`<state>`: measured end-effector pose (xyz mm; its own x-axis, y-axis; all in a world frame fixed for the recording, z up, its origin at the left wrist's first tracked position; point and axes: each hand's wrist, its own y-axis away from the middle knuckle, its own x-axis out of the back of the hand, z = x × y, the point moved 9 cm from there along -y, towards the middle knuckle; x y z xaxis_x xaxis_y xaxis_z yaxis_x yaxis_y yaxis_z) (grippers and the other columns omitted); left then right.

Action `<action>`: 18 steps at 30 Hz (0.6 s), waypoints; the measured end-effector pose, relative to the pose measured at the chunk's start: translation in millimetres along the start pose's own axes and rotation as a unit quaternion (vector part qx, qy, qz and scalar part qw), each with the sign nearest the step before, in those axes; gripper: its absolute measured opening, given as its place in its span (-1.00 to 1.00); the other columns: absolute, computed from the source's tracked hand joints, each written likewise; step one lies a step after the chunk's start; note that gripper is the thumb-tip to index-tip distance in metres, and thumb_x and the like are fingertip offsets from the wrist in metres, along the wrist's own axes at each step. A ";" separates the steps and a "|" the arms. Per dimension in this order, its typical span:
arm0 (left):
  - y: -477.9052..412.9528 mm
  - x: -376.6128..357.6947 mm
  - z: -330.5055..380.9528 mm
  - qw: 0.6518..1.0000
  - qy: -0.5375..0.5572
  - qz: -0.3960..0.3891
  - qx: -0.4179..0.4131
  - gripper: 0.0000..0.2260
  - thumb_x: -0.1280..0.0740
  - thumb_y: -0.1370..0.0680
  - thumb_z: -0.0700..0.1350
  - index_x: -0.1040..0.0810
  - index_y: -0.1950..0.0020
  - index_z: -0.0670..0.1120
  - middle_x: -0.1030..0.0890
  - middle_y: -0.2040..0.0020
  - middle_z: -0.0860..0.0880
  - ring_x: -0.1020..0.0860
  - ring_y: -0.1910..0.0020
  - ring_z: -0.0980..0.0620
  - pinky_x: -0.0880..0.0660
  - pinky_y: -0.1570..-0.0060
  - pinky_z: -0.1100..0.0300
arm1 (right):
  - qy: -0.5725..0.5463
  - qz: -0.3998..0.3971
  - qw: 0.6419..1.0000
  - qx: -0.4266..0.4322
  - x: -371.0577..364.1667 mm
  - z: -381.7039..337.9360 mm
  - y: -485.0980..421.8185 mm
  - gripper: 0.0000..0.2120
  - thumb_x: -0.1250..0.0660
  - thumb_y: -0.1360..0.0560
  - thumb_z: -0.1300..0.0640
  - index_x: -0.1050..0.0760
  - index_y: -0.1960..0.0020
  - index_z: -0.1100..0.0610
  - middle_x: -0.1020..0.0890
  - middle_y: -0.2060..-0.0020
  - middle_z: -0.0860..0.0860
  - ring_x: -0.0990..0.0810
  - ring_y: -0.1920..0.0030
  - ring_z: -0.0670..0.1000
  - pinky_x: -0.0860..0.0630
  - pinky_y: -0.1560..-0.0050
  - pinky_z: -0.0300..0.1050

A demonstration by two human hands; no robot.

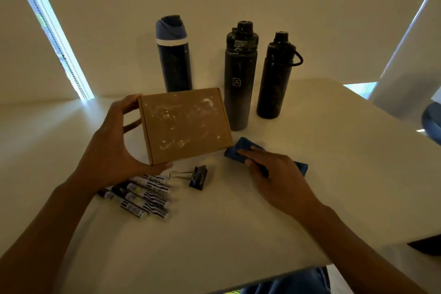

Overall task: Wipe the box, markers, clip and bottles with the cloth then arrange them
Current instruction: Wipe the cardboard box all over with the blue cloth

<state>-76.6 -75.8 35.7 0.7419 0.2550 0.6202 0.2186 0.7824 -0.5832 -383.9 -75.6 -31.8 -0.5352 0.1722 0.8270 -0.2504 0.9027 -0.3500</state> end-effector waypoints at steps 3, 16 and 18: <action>9.3 13.0 -13.1 1.000 -0.016 0.007 0.017 0.24 -0.75 -0.08 0.08 -0.17 -0.63 -0.10 -0.35 -0.55 0.10 -0.36 -0.52 0.16 -0.33 -0.42 0.41 | -0.003 -0.015 1.000 0.016 -10.0 -12.7 -4.8 -0.66 -0.27 -0.63 0.01 -0.47 -0.39 -0.21 -0.54 -0.33 -0.19 -0.48 -0.28 -0.21 -0.18 -0.20 -0.62; 24.1 47.0 -45.2 0.993 -0.024 0.099 0.060 0.22 -0.77 -0.08 0.00 -0.20 -0.61 -0.09 -0.34 -0.52 0.11 -0.37 -0.53 0.11 -0.43 -0.45 0.10 | -0.079 0.007 0.997 -0.016 3.8 -22.3 -69.2 -0.85 -0.39 -0.53 -0.12 -0.64 -0.08 -0.18 -0.67 0.08 -0.25 -0.62 0.08 -0.23 -0.58 -0.05 -0.22; 23.4 46.4 -47.0 0.993 -0.025 0.100 0.055 0.21 -0.77 -0.09 0.00 -0.20 -0.61 -0.10 -0.34 -0.52 0.11 -0.36 -0.53 0.09 -0.43 -0.46 0.12 | -0.025 -0.023 0.999 -0.026 -4.9 -15.2 -84.9 -0.83 -0.41 -0.51 -0.14 -0.63 -0.07 -0.16 -0.64 0.10 -0.25 -0.59 0.13 -0.24 -0.57 -0.01 -0.23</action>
<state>-7.3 -72.4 26.2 0.7299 0.4376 0.5251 -0.0030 0.7702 -0.6378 -347.7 -147.1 0.6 -0.5634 0.1114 0.8186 -0.2345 0.9285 -0.2878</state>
